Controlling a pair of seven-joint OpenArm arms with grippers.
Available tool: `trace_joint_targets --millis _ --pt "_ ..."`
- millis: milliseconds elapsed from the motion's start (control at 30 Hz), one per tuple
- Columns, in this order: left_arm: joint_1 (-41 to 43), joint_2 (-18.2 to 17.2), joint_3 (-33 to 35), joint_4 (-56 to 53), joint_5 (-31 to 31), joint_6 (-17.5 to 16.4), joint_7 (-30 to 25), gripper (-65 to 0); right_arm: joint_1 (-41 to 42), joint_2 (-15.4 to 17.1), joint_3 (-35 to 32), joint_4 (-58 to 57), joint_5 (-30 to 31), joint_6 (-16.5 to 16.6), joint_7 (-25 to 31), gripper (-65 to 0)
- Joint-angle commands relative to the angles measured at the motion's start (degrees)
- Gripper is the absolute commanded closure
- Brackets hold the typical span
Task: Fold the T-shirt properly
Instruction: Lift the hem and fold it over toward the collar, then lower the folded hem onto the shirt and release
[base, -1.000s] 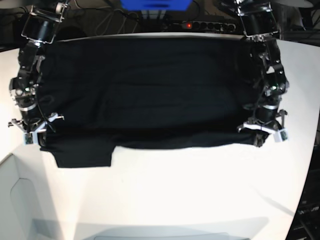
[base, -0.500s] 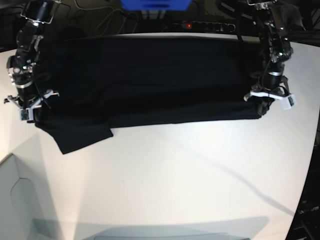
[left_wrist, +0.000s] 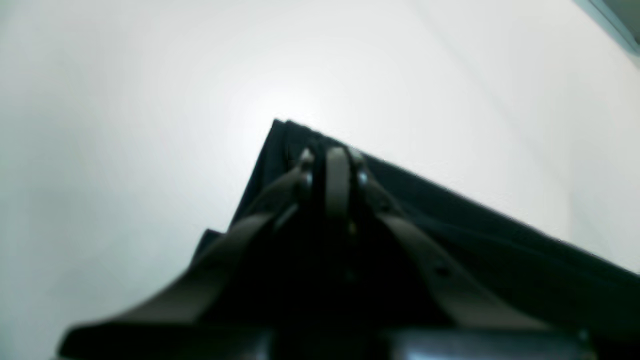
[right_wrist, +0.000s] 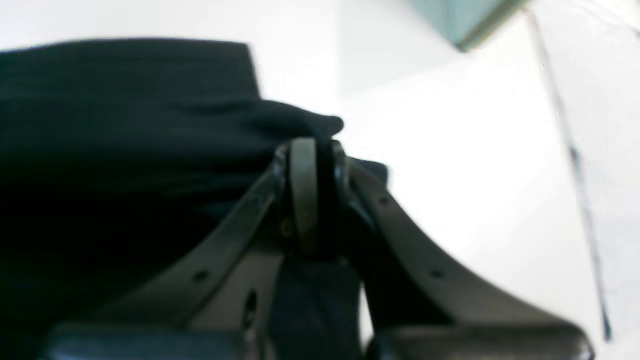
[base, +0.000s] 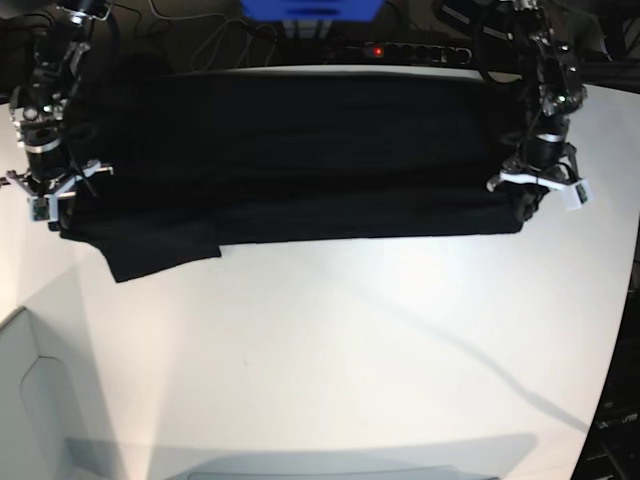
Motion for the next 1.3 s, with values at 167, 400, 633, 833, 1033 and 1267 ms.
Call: trace_joint_targets --millis 167,400,633,833,1033,1267 --pt "0.8 -0.3 -3.6 4.0 -0.4 -0.4 -1.7 0.0 -0.5 -0.4 5.5 1.3 0.4 8.2 1.0 0.0" --pt "2.4 -0.4 -3.2 3.8 -0.4 -0.5 -1.7 0.0 -3.5 -2.3 6.8 2.2 0.4 9.4 1.5 0.0" --pt "3.4 -0.4 -3.0 1.4 -0.4 -0.6 -1.7 0.0 -7.4 -3.9 6.6 2.5 0.4 9.5 1.6 0.0" --pt "3.2 -0.6 -3.0 -1.0 -0.4 -0.6 -1.7 0.0 -8.8 -4.9 6.6 1.9 0.4 9.5 1.6 0.0" --pt "3.0 -0.7 -3.0 -1.3 -0.4 -0.6 -1.7 0.0 -8.2 -4.9 6.6 -0.9 0.3 9.5 1.6 0.0" --pt "2.4 -0.4 -0.6 -1.6 -0.4 -0.6 -1.7 0.0 -5.9 -4.8 7.0 -3.9 0.3 9.5 1.6 0.0"
